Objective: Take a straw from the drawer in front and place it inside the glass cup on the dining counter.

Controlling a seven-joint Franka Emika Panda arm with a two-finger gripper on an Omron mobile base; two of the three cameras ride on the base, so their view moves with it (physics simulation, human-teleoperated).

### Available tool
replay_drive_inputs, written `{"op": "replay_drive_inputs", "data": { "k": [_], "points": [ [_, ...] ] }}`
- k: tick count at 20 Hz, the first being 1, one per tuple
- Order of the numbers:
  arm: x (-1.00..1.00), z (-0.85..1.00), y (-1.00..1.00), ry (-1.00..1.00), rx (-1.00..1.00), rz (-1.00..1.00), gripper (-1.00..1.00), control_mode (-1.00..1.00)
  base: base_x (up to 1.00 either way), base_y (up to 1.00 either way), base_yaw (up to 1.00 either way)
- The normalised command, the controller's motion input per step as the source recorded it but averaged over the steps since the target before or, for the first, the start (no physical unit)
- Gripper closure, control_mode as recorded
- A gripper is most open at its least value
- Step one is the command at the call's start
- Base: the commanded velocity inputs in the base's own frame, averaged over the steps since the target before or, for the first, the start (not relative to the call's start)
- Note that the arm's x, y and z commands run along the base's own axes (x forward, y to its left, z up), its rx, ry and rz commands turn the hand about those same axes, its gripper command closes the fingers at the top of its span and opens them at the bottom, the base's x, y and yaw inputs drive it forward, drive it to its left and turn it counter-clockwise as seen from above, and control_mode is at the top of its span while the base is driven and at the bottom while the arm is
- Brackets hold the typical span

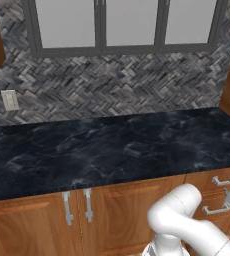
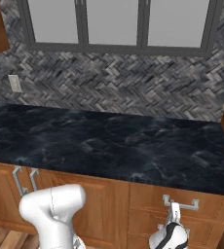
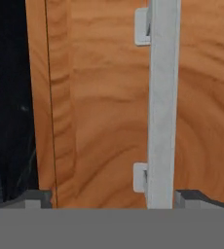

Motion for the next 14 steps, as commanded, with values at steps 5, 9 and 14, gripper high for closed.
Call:
{"op": "replay_drive_inputs", "data": {
  "k": [5, 9, 14],
  "points": [
    [0.13, -0.31, -0.23, 0.0, 0.0, -0.01, -1.0, -1.0, 0.0, 0.0, 0.0],
    [0.13, -0.28, -0.24, 0.0, 0.0, -0.01, -1.0, -1.0, 0.0, 0.0, 0.0],
    [0.2, -0.23, -0.18, 0.0, 0.0, -0.01, -1.0, -1.0, 0.0, 0.0, 0.0]
  ]
}}
